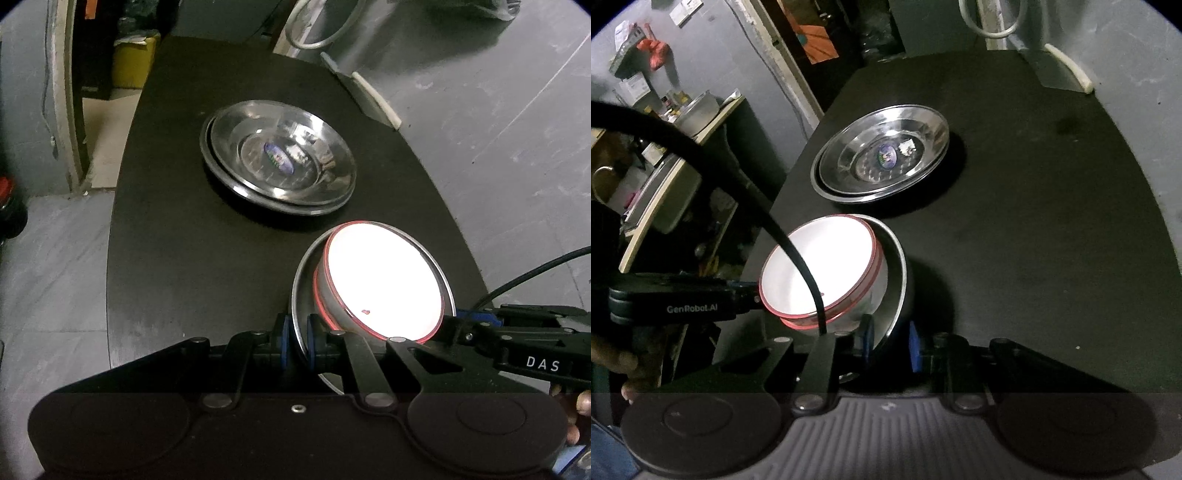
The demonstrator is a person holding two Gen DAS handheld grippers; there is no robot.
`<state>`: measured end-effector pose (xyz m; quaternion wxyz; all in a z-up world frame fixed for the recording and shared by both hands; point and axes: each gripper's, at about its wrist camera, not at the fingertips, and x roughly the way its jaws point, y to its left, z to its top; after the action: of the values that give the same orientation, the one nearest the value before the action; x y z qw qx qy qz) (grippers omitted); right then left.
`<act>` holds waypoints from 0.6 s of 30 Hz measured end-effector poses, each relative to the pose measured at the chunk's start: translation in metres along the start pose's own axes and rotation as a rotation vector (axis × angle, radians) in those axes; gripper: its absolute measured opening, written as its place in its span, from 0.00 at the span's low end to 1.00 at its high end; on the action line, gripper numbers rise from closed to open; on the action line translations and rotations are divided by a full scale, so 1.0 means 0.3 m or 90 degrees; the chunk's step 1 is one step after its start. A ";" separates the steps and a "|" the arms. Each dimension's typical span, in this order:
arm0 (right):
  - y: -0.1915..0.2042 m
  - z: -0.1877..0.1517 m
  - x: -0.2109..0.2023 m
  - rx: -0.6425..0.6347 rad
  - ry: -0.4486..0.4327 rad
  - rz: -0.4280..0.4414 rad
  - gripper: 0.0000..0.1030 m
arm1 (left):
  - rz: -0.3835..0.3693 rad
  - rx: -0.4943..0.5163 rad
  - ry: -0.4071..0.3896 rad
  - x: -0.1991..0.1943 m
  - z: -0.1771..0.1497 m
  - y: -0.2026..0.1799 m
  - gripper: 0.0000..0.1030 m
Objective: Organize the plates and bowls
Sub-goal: 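Carry the bowl stack over the steel plates and lower it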
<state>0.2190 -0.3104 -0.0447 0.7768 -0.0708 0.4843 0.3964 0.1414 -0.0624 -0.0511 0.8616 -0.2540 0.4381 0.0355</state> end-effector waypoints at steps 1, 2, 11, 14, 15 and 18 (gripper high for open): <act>0.003 0.000 -0.007 0.003 -0.010 -0.002 0.21 | -0.002 0.000 -0.003 -0.005 0.007 0.000 0.09; 0.004 0.003 -0.014 0.006 -0.016 -0.003 0.21 | -0.002 0.001 -0.004 -0.005 0.017 -0.003 0.09; 0.013 0.043 -0.048 0.030 -0.057 -0.011 0.21 | 0.006 0.017 -0.021 -0.031 0.082 -0.014 0.08; 0.014 0.054 -0.049 0.037 -0.067 -0.008 0.21 | 0.010 0.021 -0.025 -0.039 0.099 -0.013 0.08; 0.014 0.056 -0.049 0.040 -0.070 -0.006 0.21 | 0.012 0.025 -0.027 -0.041 0.106 -0.015 0.08; 0.012 0.068 -0.049 0.048 -0.079 -0.001 0.21 | 0.016 0.035 -0.030 -0.048 0.127 -0.015 0.08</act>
<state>0.2275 -0.3060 -0.0212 0.8077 -0.0169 0.4495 0.3811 0.1621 -0.0462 -0.0196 0.8778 -0.2237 0.4217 0.0402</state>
